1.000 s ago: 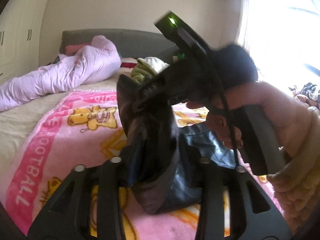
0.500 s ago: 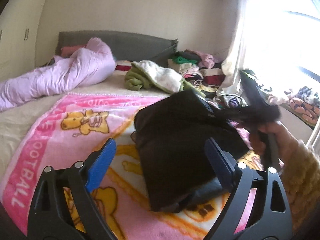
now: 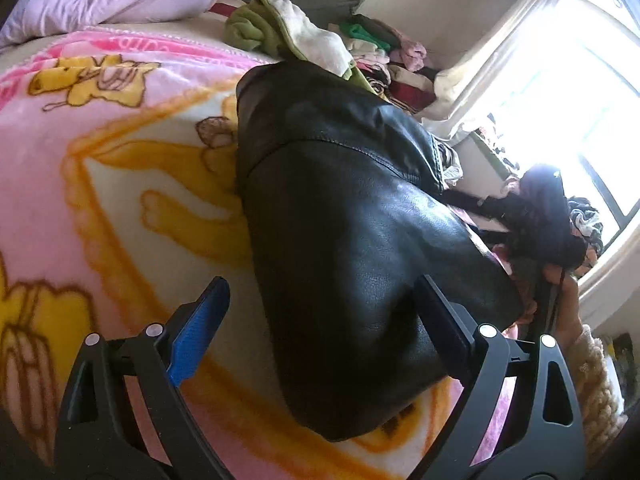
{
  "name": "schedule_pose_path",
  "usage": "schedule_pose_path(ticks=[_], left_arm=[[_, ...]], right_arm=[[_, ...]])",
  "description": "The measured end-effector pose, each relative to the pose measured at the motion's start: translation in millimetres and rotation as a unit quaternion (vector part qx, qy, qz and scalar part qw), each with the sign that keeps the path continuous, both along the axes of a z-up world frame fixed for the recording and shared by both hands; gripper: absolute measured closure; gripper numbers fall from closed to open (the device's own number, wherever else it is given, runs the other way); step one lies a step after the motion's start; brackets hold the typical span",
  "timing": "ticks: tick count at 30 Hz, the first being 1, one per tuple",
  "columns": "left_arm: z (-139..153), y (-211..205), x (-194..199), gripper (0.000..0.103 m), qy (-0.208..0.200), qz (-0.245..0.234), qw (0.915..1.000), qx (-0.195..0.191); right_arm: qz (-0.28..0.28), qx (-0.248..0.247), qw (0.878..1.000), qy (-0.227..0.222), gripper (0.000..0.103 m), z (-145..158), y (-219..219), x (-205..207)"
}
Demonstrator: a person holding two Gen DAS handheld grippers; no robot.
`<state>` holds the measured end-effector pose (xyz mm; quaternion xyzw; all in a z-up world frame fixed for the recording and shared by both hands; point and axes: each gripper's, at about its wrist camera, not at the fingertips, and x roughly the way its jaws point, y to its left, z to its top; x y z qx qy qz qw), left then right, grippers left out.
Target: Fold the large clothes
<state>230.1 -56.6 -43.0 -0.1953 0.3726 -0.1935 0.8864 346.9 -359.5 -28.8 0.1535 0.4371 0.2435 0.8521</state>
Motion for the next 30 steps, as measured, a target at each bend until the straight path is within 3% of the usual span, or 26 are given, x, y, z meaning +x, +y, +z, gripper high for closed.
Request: schedule_pose_path(ticks=[2, 5, 6, 7, 9, 10, 12, 13, 16, 20, 24, 30], left_arm=[[4.8, -3.3, -0.1, 0.017, -0.008, -0.005, 0.9999, 0.014], [7.9, -10.7, -2.2, 0.017, -0.020, -0.013, 0.9992, 0.032], [8.0, -12.2, -3.5, 0.017, -0.023, -0.015, 0.9990, 0.036], [9.8, -14.7, -5.2, 0.017, -0.030, -0.019, 0.9984, 0.044], [14.3, -17.9, -8.3, 0.017, -0.045, -0.023, 0.9965, 0.066], [17.6, -18.1, -10.2, 0.016, -0.055, -0.025, 0.9953, 0.076], [18.9, -21.4, -10.0, 0.012, -0.061, -0.034, 0.9944, 0.079], [17.1, -27.3, -8.0, 0.012, -0.057, -0.045, 0.9938, 0.085], [8.0, -37.0, -2.4, 0.012, -0.043, -0.059, 0.9934, 0.088], [-3.0, -38.0, 4.3, 0.010, -0.022, -0.073, 0.9945, 0.071], [-3.0, -36.8, 4.7, 0.010, -0.026, -0.077, 0.9945, 0.066], [3.3, -40.4, -1.3, 0.011, -0.046, -0.074, 0.9928, 0.083]], right_arm=[[-0.017, -0.003, 1.000, -0.013, 0.014, 11.5, 3.2, 1.0], [-0.032, -0.016, 0.999, 0.004, 0.015, 17.6, 23.2, 12.4], [-0.033, -0.030, 0.999, 0.007, 0.045, 17.1, 31.6, 15.5], [-0.033, -0.058, 0.998, 0.009, 0.064, 16.3, 42.4, 16.8], [-0.038, -0.077, 0.996, -0.019, 0.086, 26.2, 51.2, 10.9], [-0.029, -0.061, 0.997, -0.045, 0.087, 36.2, 50.1, 4.1], [-0.025, -0.033, 0.996, -0.074, 0.087, 46.0, 36.4, -3.5], [-0.036, -0.025, 0.997, -0.066, 0.087, 40.9, 25.4, -1.8], [-0.059, -0.004, 0.998, -0.023, 0.086, 4.2, -0.2, 6.3], [-0.077, 0.022, 0.997, -0.019, 0.077, -25.3, -16.0, 1.2], [-0.100, 0.043, 0.994, -0.013, 0.056, -27.7, -23.3, -7.6], [-0.105, 0.045, 0.993, -0.017, 0.030, 1.3, -28.0, -51.2]])
